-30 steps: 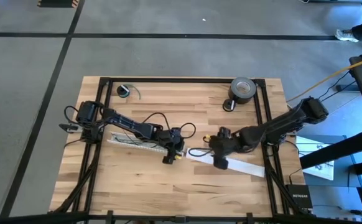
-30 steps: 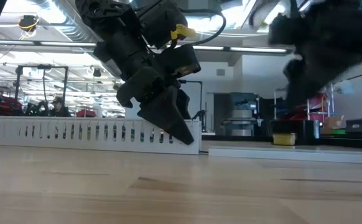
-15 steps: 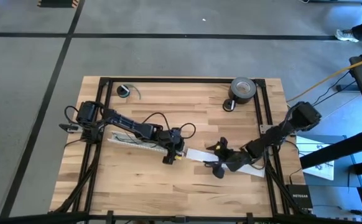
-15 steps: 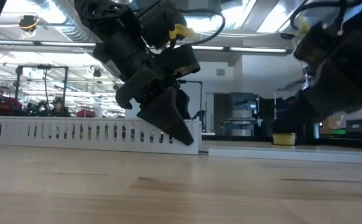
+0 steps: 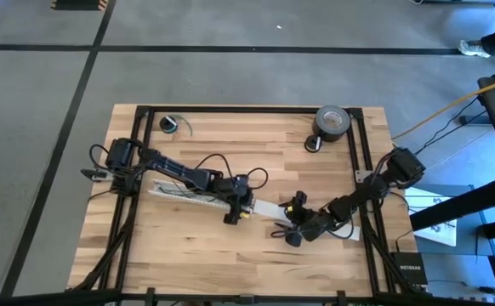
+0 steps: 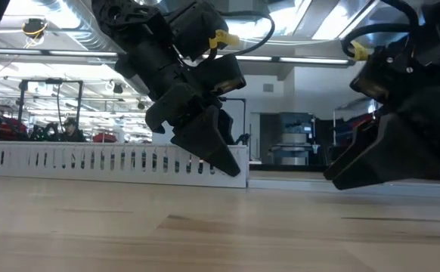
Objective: Ziptie cables
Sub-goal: Close the white cable duct
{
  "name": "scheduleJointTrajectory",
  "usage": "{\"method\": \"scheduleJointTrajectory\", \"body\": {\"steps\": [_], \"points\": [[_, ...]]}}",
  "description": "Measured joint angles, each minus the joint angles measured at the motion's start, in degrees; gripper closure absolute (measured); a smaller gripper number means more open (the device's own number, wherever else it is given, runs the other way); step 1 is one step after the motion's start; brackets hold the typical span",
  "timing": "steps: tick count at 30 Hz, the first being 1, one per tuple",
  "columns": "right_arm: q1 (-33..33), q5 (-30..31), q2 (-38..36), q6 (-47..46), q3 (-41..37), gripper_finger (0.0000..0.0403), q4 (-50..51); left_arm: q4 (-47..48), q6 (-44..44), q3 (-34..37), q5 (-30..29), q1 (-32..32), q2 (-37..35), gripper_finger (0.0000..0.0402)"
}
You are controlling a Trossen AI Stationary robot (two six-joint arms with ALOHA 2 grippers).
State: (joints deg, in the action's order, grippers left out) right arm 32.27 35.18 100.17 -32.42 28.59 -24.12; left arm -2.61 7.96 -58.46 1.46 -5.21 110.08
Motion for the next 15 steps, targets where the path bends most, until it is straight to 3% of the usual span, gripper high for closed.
{"method": "scheduleJointTrajectory", "body": {"steps": [5, 11, 15], "points": [[-0.04, -0.17, -2.69, 3.6, 0.87, 0.0089, 1.38, 0.02, -0.03, 0.0, 0.04, 0.01, 0.0, 0.0176], [-0.05, 4.27, -4.84, 7.64, 2.7, 0.0089, 3.36, 0.03, -0.01, 0.0, 0.0, -0.01, 0.0, 0.0176], [-0.96, -0.39, -1.97, 3.44, 2.1, 0.0092, 7.45, 0.07, -0.01, -0.02, 0.01, 0.0, 0.0, 0.0176]]}}
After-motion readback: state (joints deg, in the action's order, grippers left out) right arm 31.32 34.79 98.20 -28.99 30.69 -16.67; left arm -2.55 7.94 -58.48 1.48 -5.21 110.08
